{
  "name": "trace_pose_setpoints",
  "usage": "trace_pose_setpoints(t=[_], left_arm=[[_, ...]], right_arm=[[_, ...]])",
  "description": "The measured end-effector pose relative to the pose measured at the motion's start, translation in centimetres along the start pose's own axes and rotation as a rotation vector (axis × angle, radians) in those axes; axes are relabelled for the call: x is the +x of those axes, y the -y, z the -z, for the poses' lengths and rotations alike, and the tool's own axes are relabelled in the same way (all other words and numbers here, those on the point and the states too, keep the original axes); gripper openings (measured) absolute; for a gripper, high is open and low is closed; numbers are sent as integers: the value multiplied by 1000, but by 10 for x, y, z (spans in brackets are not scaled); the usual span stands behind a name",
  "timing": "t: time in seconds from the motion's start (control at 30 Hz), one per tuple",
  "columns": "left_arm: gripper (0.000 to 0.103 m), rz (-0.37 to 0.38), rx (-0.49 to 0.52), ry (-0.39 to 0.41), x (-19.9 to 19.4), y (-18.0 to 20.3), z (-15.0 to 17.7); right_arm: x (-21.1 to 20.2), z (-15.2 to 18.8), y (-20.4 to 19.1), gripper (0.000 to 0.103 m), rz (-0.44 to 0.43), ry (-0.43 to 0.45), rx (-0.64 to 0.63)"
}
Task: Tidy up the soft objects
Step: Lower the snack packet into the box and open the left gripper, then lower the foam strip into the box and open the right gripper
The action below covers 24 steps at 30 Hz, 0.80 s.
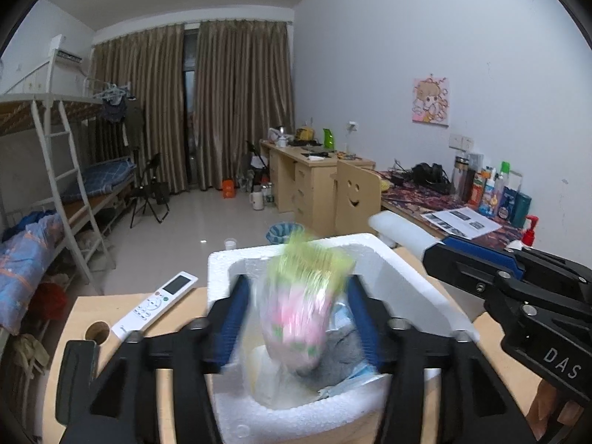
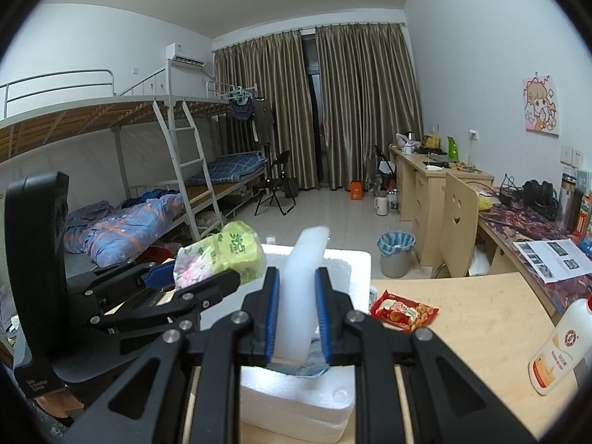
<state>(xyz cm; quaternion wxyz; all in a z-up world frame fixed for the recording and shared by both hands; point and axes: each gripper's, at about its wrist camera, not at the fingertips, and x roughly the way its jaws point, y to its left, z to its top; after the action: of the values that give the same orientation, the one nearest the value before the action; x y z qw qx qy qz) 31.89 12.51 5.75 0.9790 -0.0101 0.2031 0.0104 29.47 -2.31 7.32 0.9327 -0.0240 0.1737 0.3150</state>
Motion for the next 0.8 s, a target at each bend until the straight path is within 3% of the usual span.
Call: trace_pose_setpoints(t=[0.1, 0.23, 0.8], left_arm=[[91, -23, -18, 33, -6, -2, -1], [99, -44, -47, 57, -15, -8, -3], [99, -143, -51, 97, -46, -23, 9]], right_arm=[[-2, -2, 0, 23, 3, 4, 3], [-5, -3, 0, 23, 3, 12, 5], [-4, -4, -2, 23, 0, 10, -4]])
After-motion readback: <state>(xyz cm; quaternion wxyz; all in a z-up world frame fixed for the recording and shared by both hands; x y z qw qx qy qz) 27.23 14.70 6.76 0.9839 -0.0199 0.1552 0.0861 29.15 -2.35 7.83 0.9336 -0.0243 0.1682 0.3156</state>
